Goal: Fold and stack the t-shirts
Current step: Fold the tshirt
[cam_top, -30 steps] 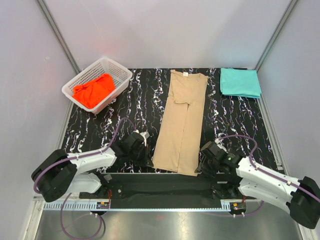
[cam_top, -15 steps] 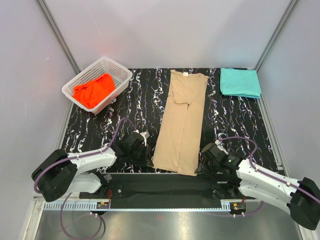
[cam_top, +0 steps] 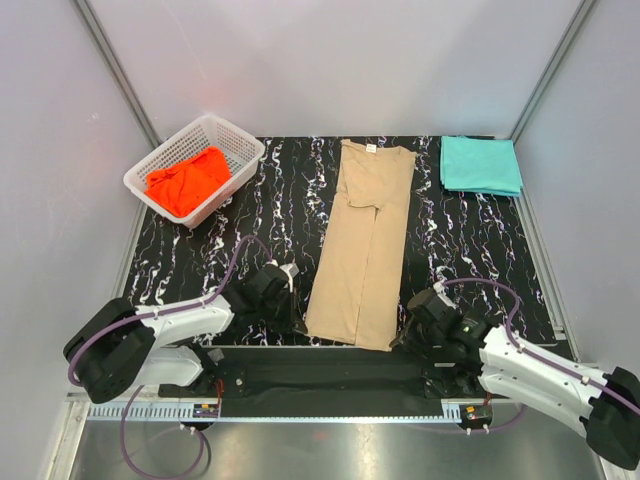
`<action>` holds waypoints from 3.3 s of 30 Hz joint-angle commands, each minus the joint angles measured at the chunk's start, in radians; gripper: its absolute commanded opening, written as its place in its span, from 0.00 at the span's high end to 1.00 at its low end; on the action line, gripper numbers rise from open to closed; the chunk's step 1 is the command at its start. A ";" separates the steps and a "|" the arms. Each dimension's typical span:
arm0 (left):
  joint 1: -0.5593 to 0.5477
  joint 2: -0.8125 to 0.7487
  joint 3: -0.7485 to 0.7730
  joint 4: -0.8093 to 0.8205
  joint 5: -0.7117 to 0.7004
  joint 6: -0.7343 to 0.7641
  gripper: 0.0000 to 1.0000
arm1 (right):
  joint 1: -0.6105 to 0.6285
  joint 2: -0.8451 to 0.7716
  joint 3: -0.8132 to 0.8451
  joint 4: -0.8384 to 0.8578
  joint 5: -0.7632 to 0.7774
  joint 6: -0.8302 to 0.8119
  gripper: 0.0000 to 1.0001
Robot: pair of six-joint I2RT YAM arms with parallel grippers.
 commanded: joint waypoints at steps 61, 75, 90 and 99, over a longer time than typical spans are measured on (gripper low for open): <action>0.412 1.082 1.498 -0.087 0.277 0.172 1.00 | -0.667 1.105 1.142 0.183 -0.090 -0.998 1.00; 0.430 1.146 1.561 -0.099 0.223 0.149 0.91 | -0.713 1.209 1.210 0.215 -0.098 -1.018 0.89; 0.426 0.934 1.360 -0.047 0.089 0.236 0.49 | -0.715 1.203 1.331 0.045 -0.072 -1.026 0.61; 0.391 0.748 1.019 -0.119 0.053 0.378 0.48 | -0.715 1.030 1.135 -0.035 -0.276 -0.937 0.53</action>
